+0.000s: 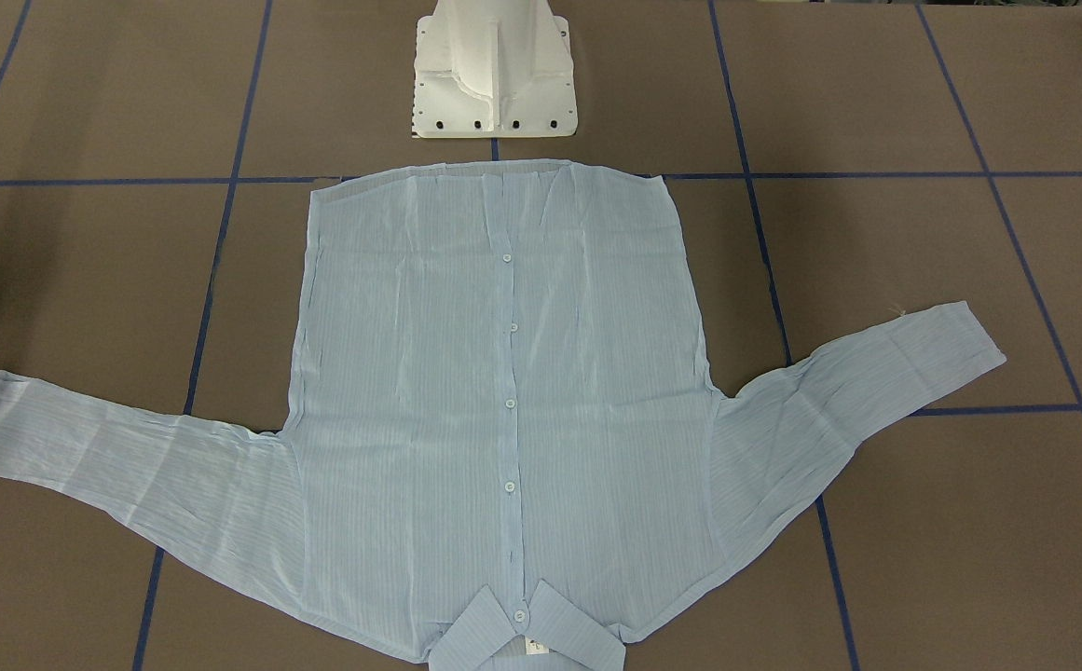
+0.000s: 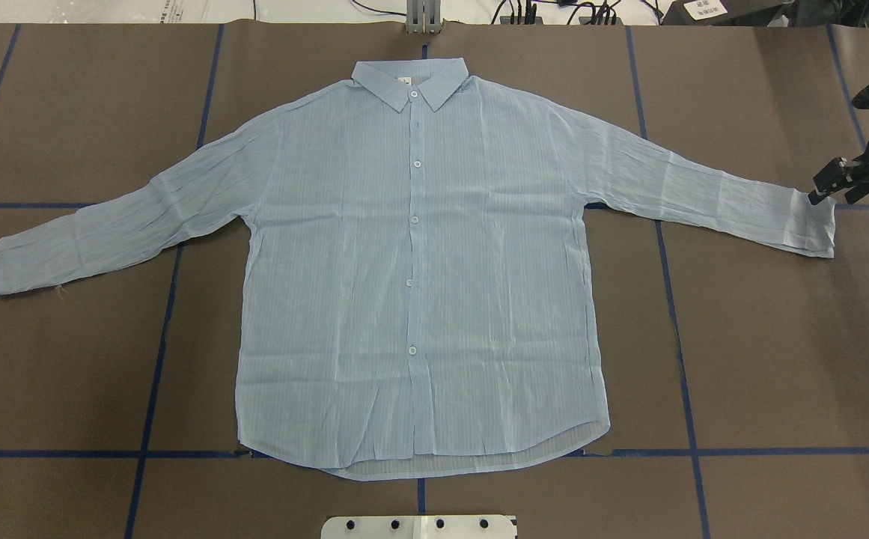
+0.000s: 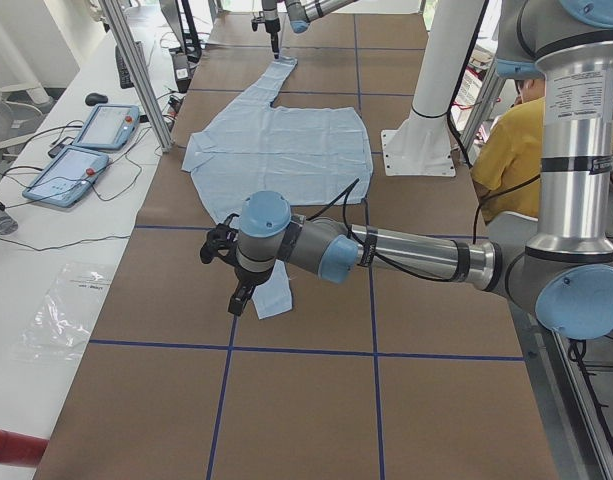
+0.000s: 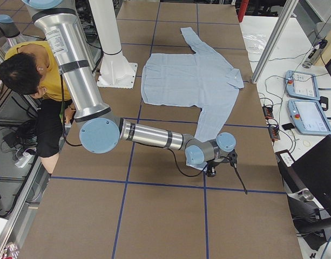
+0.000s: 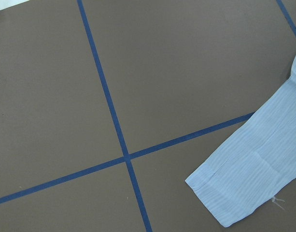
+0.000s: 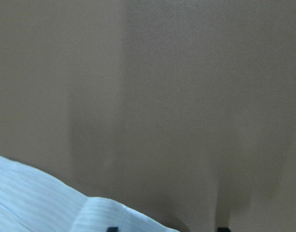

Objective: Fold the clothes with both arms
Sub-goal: 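Lower the right gripper to the cuff of the sleeve nearest it and grasp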

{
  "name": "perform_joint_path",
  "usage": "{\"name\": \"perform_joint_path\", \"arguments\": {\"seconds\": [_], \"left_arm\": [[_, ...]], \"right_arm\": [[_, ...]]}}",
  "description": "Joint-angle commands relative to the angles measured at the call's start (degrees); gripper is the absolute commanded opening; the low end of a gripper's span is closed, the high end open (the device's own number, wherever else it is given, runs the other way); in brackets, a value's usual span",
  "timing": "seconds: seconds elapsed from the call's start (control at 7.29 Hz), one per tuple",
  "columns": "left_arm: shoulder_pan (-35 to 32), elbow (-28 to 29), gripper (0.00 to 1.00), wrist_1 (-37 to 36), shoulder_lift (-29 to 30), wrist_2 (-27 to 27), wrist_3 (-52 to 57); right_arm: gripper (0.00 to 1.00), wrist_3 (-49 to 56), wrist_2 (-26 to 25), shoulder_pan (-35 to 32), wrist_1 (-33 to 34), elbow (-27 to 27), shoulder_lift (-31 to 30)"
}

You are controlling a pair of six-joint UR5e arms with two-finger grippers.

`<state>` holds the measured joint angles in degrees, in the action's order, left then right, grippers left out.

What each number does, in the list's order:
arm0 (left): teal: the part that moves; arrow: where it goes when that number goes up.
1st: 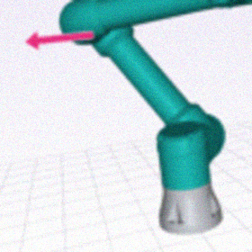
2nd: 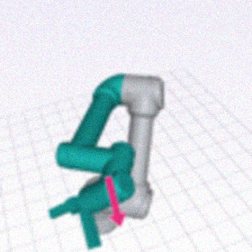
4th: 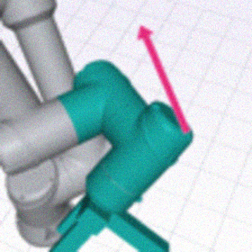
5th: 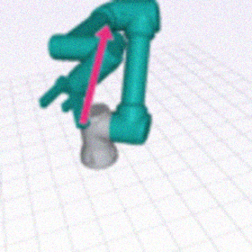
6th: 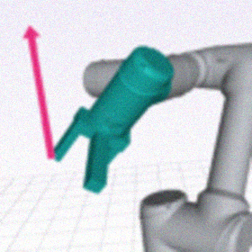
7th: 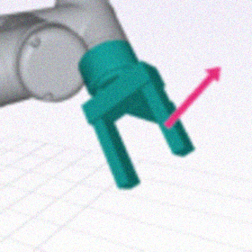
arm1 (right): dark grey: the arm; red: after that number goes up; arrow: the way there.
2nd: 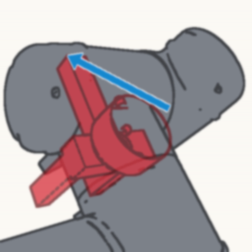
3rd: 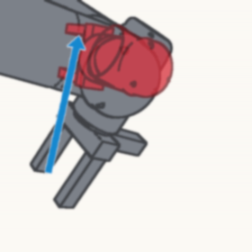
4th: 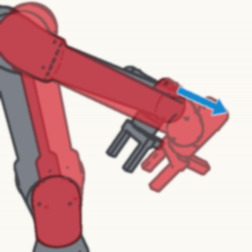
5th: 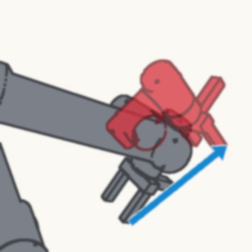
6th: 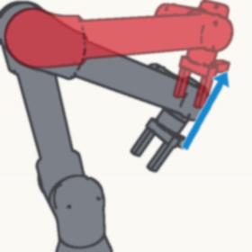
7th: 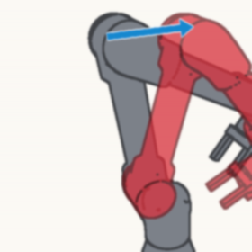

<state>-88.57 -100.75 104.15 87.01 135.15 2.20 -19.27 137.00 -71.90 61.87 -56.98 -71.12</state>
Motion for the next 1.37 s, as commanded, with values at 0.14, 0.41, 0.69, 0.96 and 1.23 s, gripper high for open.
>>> {"name": "perform_joint_path", "arguments": {"seconds": [0.14,0.41,0.69,0.96,1.23], "left_arm": [[0.0,-0.1,1.00,0.0,0.0,0.2,0.0],[0.0,-0.1,1.00,0.0,0.0,0.2,0.0],[0.0,-0.1,1.00,0.0,0.0,0.2,0.0],[0.0,-1.1,1.00,-0.1,0.0,0.2,-0.1],[0.0,-2.2,1.00,-0.2,-0.1,0.2,-0.2]], "right_arm": [[0.29,-0.8,0.0,0.0,0.0,-0.1,0.0],[0.00,-2.0,0.6,0.1,0.3,-0.3,0.5],[0.00,-2.2,3.4,0.1,0.2,-0.9,0.5],[0.00,-8.3,7.0,0.1,0.0,-6.9,0.2],[0.00,-21.9,7.2,4.0,-0.3,-15.6,0.4]]}}
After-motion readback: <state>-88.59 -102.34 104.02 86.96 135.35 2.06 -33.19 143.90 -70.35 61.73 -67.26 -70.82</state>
